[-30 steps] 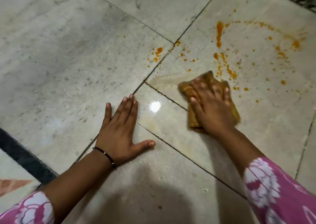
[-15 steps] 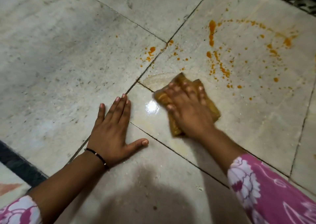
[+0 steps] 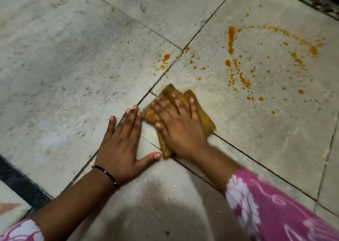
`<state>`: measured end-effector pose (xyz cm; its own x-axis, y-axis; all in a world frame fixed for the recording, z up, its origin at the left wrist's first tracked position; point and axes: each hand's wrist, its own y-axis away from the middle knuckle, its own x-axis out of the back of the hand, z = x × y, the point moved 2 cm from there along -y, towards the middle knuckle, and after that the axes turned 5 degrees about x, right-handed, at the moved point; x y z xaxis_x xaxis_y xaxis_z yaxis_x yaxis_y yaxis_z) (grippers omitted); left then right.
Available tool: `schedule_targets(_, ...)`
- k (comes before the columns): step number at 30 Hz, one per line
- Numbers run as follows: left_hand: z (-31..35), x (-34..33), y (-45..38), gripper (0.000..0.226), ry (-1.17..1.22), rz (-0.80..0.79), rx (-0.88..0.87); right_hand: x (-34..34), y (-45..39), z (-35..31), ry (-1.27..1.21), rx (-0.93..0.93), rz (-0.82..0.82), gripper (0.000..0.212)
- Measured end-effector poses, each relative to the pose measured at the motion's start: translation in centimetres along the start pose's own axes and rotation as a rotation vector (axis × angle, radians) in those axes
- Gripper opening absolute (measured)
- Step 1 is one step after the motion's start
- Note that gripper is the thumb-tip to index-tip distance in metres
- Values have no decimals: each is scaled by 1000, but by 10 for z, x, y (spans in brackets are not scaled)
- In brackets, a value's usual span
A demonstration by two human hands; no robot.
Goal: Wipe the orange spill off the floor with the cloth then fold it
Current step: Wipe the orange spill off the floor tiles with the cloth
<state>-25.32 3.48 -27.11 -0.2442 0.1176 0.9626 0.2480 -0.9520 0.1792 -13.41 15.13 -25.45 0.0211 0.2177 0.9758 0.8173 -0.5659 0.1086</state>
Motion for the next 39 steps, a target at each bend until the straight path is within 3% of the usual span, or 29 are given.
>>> schedule_targets(3, -1, 1, 0, 100, 8, 5, -5, 11, -34, 42, -29, -101, -28, 53)
schedule_targets(6, -1, 2, 1, 97, 28, 6, -2, 18, -7, 81, -58, -282, 35, 54)
schedule_targets(10, -1, 2, 1, 95, 26, 25, 3, 9, 58, 57, 13, -394, 5, 64)
schedule_targets(14, 0, 0, 0, 96, 8, 33, 9, -5, 46, 0, 6, -211, -39, 61)
schedule_targets(18, -1, -1, 0, 92, -2, 35, 6, 6, -19, 21, -3, -125, -53, 57)
schedule_targets(21, 0, 0, 1, 91, 1, 30, 12, 16, -26, 71, -39, -248, -32, 55)
schedule_targets(24, 1, 0, 2, 91, 8, 29, 22, 17, 24, 104, -43, -431, 35, 56)
schedule_targets(28, 1, 0, 1, 91, 6, 36, 24, 0, 102, 65, 26, -618, 110, 64)
schedule_targets(30, 1, -1, 1, 91, 1, 36, 30, -9, 114, 20, 10, -565, 125, 62)
schedule_targets(33, 0, -3, 1, 91, -10, 36, 26, -15, 85, -23, 7, -324, 81, 59)
schedule_targets(36, 0, -2, 0, 92, -8, 37, 27, -5, 37, 1, 4, -194, 51, 57)
schedule_targets(39, 1, -1, 1, 91, -5, 33, 22, 8, 18, 61, -20, -356, 5, 55)
